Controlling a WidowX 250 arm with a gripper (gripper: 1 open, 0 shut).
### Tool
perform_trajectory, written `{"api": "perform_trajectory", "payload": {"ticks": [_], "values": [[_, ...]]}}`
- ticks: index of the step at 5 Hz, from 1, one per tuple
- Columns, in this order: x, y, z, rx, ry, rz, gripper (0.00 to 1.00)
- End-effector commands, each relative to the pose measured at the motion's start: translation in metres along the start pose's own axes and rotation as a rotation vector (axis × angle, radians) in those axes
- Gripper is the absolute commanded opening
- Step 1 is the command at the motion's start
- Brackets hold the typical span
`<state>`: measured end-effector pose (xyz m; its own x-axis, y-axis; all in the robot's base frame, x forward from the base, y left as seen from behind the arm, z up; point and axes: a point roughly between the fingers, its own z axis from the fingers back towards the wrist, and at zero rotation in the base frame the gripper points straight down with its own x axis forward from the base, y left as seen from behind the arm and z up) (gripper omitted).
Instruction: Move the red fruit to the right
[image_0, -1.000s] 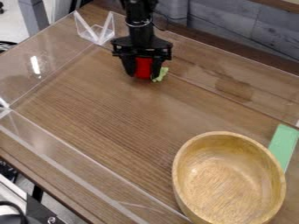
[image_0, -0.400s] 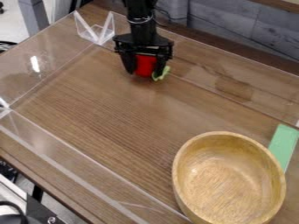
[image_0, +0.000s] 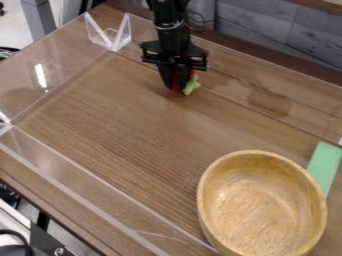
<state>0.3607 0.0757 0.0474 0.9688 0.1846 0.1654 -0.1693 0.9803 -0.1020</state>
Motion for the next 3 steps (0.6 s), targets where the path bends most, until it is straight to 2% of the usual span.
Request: {"api": "perform_trajectory", "payload": {"ticks": [1, 2, 3], "values": [[0.007, -0.007, 0.042, -0.022, -0.092, -0.020, 0.00], [-0.002, -0.020, 0.050, -0.051, -0.095, -0.036, 0.00], [-0.008, -0.038, 0.047, -0.059, -0.089, -0.006, 0.00]]}}
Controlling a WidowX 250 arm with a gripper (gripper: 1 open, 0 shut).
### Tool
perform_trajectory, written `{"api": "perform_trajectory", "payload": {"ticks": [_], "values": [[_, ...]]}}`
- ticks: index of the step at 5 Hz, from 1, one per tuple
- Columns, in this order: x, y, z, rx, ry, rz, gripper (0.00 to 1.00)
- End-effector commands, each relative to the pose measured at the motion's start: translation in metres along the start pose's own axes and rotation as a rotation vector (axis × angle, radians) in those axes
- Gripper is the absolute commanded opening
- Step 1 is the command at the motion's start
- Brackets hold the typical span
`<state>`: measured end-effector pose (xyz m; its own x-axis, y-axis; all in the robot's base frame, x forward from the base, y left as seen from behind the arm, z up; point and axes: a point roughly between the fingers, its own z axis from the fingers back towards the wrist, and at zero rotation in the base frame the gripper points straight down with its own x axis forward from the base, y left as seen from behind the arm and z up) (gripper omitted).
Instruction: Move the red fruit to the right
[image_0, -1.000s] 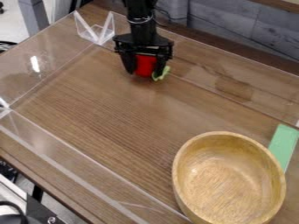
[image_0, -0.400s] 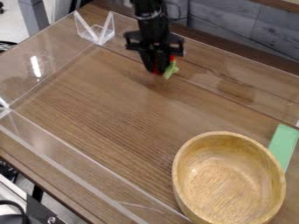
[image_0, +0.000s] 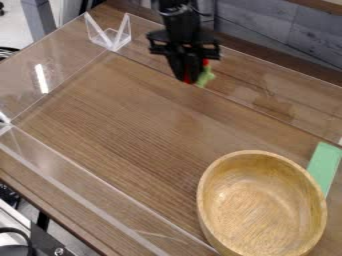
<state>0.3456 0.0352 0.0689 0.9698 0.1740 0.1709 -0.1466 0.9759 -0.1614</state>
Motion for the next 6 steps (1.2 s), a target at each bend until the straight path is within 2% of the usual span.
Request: {"api": "perform_trajectory", "payload": {"ticks": [1, 3, 4, 5, 6], "values": [[0.002, -0.021, 0.015, 0.003, -0.072, 0.033, 0.00], [-0.021, -0.062, -0.022, 0.019, -0.068, 0.147, 0.00], [-0.026, -0.072, -0.035, 0.013, -0.063, 0.195, 1.00], [-0.025, -0.063, -0.033, 0.010, -0.055, 0.218, 1.00], [-0.022, -0.054, -0.027, 0.013, -0.058, 0.246, 0.00]]}}
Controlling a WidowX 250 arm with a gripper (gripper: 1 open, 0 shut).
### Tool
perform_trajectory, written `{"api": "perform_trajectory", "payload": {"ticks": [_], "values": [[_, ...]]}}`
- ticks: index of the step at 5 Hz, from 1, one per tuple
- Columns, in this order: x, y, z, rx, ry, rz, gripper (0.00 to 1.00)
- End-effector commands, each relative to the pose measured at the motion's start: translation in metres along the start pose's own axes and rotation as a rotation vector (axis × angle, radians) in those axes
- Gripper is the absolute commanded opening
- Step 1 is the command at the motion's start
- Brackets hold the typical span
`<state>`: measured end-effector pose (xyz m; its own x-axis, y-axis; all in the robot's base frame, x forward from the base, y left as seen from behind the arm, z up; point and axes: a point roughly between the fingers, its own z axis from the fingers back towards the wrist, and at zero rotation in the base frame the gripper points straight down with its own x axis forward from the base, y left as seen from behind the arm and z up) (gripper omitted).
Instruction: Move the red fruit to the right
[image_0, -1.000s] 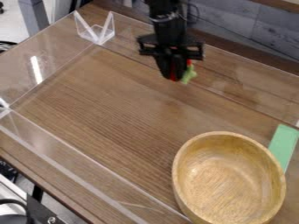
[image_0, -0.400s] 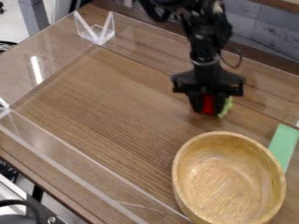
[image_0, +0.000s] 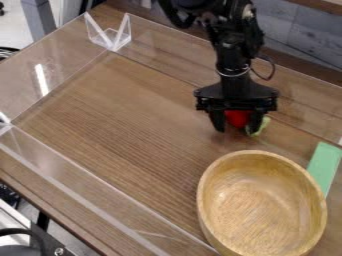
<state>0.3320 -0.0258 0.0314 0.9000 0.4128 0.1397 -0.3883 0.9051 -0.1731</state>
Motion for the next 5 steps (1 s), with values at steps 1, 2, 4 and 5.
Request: {"api": "perform_trajectory", "payload": {"ticks": [1, 2, 4, 5], "values": [[0.008, 0.002, 0.018, -0.028, -0.038, -0.011, 0.00], [0.007, 0.005, 0.021, -0.035, -0.027, -0.021, 1.00], [0.000, -0.003, 0.034, -0.059, -0.002, -0.057, 0.00], [0.001, -0.003, 0.037, -0.060, 0.004, -0.053, 1.00]]}}
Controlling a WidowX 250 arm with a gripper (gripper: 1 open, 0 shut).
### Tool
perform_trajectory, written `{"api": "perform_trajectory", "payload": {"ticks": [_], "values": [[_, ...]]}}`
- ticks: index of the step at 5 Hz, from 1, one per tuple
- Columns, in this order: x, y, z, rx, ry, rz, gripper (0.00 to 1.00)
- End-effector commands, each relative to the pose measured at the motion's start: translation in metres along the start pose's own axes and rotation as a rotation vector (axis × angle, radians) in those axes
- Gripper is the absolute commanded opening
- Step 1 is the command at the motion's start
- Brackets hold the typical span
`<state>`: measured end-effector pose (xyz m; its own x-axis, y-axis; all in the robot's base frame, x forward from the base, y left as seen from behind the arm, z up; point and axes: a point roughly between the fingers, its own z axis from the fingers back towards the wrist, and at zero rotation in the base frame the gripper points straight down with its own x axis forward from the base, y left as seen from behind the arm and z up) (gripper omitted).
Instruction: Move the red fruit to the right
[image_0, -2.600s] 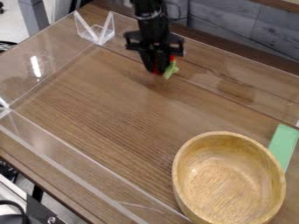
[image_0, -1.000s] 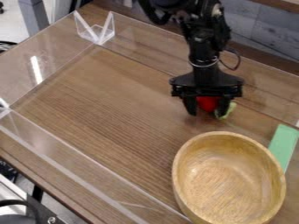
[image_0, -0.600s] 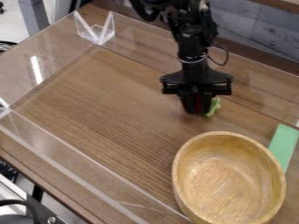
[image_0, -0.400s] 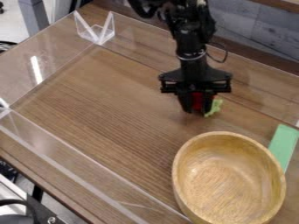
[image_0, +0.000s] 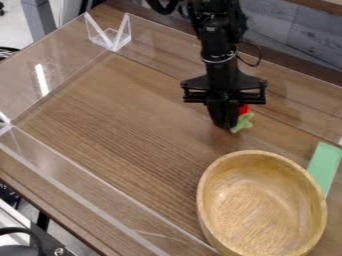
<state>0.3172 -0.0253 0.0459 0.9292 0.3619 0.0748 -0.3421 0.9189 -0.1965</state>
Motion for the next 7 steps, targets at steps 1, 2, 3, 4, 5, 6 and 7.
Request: {"api": "perform_trajectory", "payload": {"ticks": [1, 2, 3, 4, 5, 6, 7], "values": [[0.012, -0.007, 0.023, -0.033, -0.068, -0.002, 1.00], [0.012, -0.011, 0.014, -0.048, -0.063, -0.024, 0.00], [0.013, -0.014, 0.005, -0.058, -0.056, -0.046, 0.00], [0.024, -0.008, -0.002, -0.059, -0.046, -0.083, 1.00], [0.035, -0.001, -0.007, -0.058, -0.032, -0.117, 1.00], [0.031, -0.010, -0.008, -0.072, -0.036, -0.110, 1.00], [0.028, -0.019, -0.009, -0.085, -0.039, -0.105, 1.00]]}}
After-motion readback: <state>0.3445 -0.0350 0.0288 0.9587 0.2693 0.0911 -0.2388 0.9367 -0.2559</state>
